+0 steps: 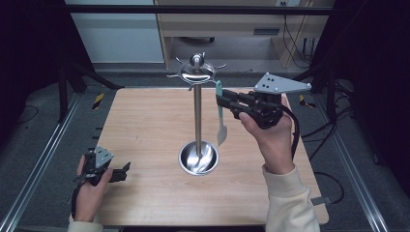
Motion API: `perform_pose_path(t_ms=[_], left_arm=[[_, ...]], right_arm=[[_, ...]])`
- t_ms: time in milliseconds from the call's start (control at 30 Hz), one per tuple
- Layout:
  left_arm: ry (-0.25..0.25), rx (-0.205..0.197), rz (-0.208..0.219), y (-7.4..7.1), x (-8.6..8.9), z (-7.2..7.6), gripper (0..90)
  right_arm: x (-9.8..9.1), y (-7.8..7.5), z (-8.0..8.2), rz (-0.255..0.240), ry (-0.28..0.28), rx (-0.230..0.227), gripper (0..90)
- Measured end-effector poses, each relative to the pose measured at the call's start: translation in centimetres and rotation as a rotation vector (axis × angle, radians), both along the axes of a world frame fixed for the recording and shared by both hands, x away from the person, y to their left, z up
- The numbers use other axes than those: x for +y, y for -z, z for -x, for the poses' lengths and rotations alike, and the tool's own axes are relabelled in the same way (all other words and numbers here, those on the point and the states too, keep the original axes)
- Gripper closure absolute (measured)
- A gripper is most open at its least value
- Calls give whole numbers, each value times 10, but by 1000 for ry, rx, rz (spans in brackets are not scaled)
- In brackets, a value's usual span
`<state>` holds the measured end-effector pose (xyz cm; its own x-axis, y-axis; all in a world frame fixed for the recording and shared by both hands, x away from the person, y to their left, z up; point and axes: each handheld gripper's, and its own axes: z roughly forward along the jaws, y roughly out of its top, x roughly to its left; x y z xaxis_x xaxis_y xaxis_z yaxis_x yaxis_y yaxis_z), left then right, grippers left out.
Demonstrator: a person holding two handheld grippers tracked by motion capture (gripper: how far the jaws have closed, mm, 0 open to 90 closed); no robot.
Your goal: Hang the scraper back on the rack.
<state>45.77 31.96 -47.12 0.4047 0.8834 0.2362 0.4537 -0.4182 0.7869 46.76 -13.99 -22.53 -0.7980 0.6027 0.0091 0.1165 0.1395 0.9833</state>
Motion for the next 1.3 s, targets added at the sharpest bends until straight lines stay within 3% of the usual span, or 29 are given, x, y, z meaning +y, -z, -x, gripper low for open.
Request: perform_pose_path(t_ms=[533, 900, 1300], left_arm=[[0, 0, 1, 0, 0, 0, 22], [1, -3, 0, -1, 0, 0, 22], [0, -3, 0, 0, 0, 0, 22]], right_arm=[[9, 4, 0, -14, 38, -34, 740], [9, 6, 0, -21, 39, -30, 739], [13, 6, 1, -5, 63, -49, 737]])
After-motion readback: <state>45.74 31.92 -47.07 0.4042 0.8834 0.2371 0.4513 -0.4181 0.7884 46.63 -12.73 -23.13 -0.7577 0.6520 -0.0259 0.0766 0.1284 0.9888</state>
